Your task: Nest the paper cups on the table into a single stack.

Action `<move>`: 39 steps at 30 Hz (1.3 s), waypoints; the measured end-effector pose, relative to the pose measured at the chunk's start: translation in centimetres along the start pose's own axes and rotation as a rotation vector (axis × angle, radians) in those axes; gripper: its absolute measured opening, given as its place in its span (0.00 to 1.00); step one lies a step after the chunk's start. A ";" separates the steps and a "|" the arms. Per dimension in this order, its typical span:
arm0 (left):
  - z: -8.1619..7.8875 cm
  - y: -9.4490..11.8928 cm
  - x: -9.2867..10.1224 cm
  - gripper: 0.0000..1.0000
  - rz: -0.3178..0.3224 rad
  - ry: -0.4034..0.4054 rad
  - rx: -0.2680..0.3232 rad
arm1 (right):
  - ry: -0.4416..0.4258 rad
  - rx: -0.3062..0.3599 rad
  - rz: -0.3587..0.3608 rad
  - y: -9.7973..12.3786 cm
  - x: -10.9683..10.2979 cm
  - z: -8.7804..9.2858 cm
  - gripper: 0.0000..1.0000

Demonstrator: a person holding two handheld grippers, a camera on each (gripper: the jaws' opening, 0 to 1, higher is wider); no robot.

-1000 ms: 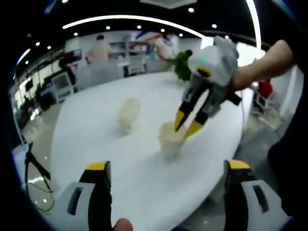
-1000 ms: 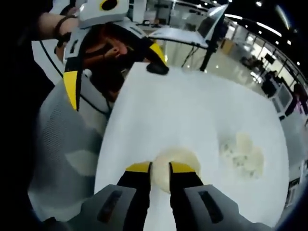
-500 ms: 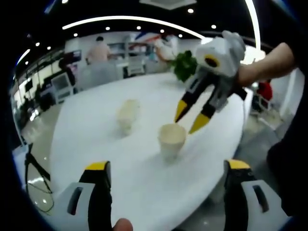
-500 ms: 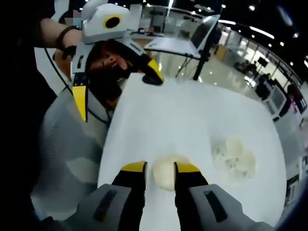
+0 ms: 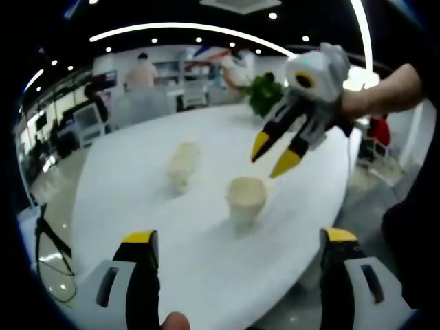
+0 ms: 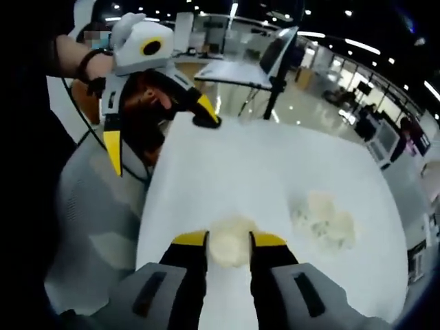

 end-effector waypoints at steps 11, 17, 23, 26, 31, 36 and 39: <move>-0.1 0.2 -0.4 0.96 -0.008 0.004 0.008 | -0.139 0.073 0.187 3.7 2.9 2.0 0.28; -1.0 0.4 -0.7 0.96 -0.011 0.003 0.025 | -0.254 0.108 0.283 6.2 4.5 4.9 0.40; -1.2 0.3 -0.9 0.96 -0.003 -0.016 0.014 | -0.348 0.175 0.355 8.6 4.9 6.3 0.50; -1.2 0.4 -1.2 0.96 -0.007 -0.010 0.017 | -0.335 0.188 0.372 9.3 4.8 6.9 0.57; -1.2 0.6 -1.4 0.96 0.001 -0.020 0.005 | -0.396 0.267 0.392 10.2 4.7 6.8 0.72; -1.6 0.9 -2.0 0.95 -0.012 -0.012 0.016 | -0.404 0.290 0.405 10.4 3.5 6.9 0.81; -1.8 1.0 -2.2 0.96 -0.011 0.001 0.032 | -0.407 0.295 0.411 10.4 3.0 7.3 0.88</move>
Point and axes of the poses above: the point that each gripper's makers call its tool centre point, and the gripper's own axes: y roughly backward along the fingers, x roughly to its right, z roughly out of its underside, the point moved 2 cm from there along y, roughly backward along the fingers, and after that the axes turned 10 degrees about -y, right-handed, at the moved point
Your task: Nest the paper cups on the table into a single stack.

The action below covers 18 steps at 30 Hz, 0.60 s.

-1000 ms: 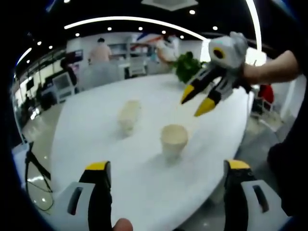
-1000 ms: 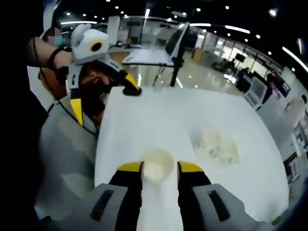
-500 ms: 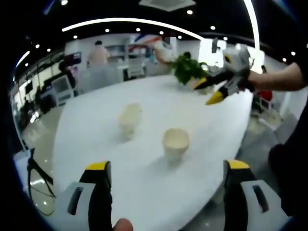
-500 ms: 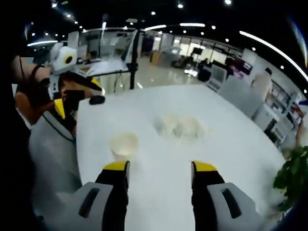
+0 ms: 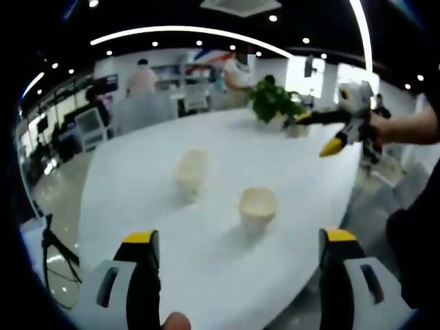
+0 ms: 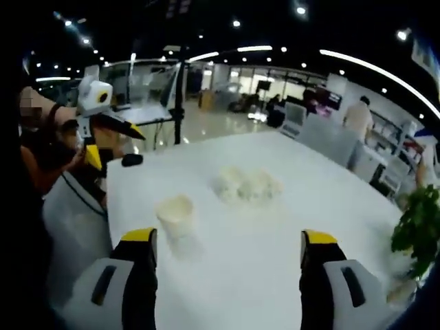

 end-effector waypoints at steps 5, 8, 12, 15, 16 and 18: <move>-0.1 0.0 -0.2 0.96 0.000 -0.002 -0.001 | -0.022 0.016 0.041 0.4 0.8 0.3 1.00; -0.3 0.1 -0.6 0.96 -0.006 0.006 0.004 | -0.064 0.068 0.080 0.8 1.9 -0.3 1.00; -0.6 0.0 -1.0 0.96 -0.010 0.010 0.010 | -0.132 0.080 0.108 1.4 3.2 0.1 1.00; -1.0 0.0 -1.4 0.96 -0.017 0.003 0.014 | -0.155 0.095 0.120 1.9 3.6 0.3 1.00; -1.2 0.0 -1.6 0.96 -0.019 0.002 0.017 | -0.162 0.100 0.119 2.1 3.7 0.5 1.00; -1.6 -0.1 -1.8 0.96 -0.022 0.000 0.022 | -0.165 0.103 0.127 2.3 3.7 0.6 1.00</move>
Point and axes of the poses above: the point that each gripper's makers call its tool centre point, and the gripper's own axes: y roughly backward along the fingers, x roughly to its right, z roughly out of its underside, the point moved 2 cm from there along y, roughly backward along the fingers, and after that the axes turned 10 degrees about -y, right-handed, at the moved point
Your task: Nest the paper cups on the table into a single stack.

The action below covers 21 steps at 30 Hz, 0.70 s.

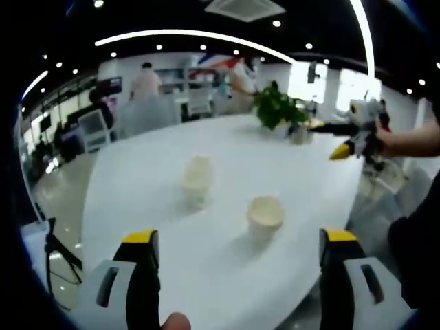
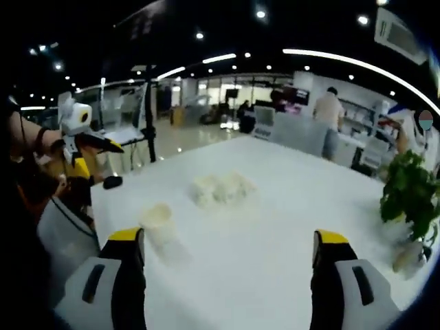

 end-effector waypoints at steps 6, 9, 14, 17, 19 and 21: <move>-1.0 -0.3 -0.6 0.95 -0.003 -0.016 0.008 | -0.002 0.015 0.027 0.4 0.5 0.5 1.00; -1.7 -0.6 -0.7 0.96 0.004 -0.020 0.014 | -0.013 0.014 0.026 0.6 0.4 0.6 1.00; -2.0 -0.9 -0.7 0.96 0.015 -0.065 0.002 | -0.011 0.014 0.032 0.8 0.5 1.1 1.00; -2.2 -1.2 -0.9 0.96 0.012 -0.057 0.009 | -0.022 0.015 0.041 1.0 0.7 1.3 1.00; -2.3 -1.4 -0.9 0.96 0.015 -0.061 0.007 | -0.024 0.006 0.055 1.1 1.0 1.7 1.00; -2.5 -1.6 -0.8 0.96 0.027 -0.074 0.005 | -0.030 0.005 0.062 1.3 1.2 2.0 1.00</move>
Point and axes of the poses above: the point that each gripper's makers call its tool centre point, and the gripper's own axes: y roughly backward along the fingers, x roughly to its right, z roughly out of its underside, the point moved 2 cm from there along y, roughly backward along the fingers, and after that the axes turned 10 degrees about -y, right-handed, at the moved point
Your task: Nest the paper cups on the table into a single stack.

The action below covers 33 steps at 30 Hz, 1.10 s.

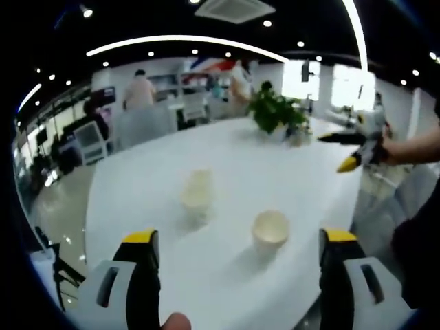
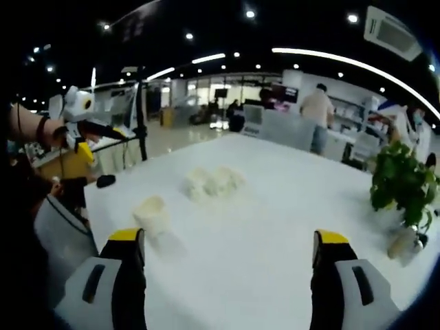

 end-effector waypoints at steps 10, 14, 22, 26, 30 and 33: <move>-0.6 -1.3 -0.8 0.96 0.020 -0.026 -0.011 | -0.033 0.009 0.029 0.4 0.5 0.9 1.00; -1.2 -2.4 -0.9 0.96 0.036 -0.026 -0.001 | -0.031 -0.012 0.025 0.4 0.2 1.6 1.00; -1.5 -4.4 -0.8 0.96 0.075 -0.047 -0.021 | -0.055 -0.010 0.030 0.4 0.3 1.7 1.00; -1.6 -5.4 -1.2 0.96 0.084 -0.046 -0.030 | -0.050 -0.003 0.026 0.4 0.1 1.4 1.00; -2.0 -6.3 -1.6 0.96 0.092 -0.057 -0.034 | -0.049 0.006 0.029 0.4 0.3 1.2 0.99; -2.2 -7.0 -1.9 0.96 0.098 -0.060 -0.035 | -0.060 0.002 0.029 0.3 0.4 1.4 0.99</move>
Point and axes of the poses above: the point that each gripper's makers call its tool centre point, and the gripper's own axes: y roughly backward along the fingers, x roughly to its right, z roughly out of its underside, the point moved 2 cm from there along y, roughly backward along the fingers, and after that the axes turned 10 degrees about -y, right-handed, at the moved point
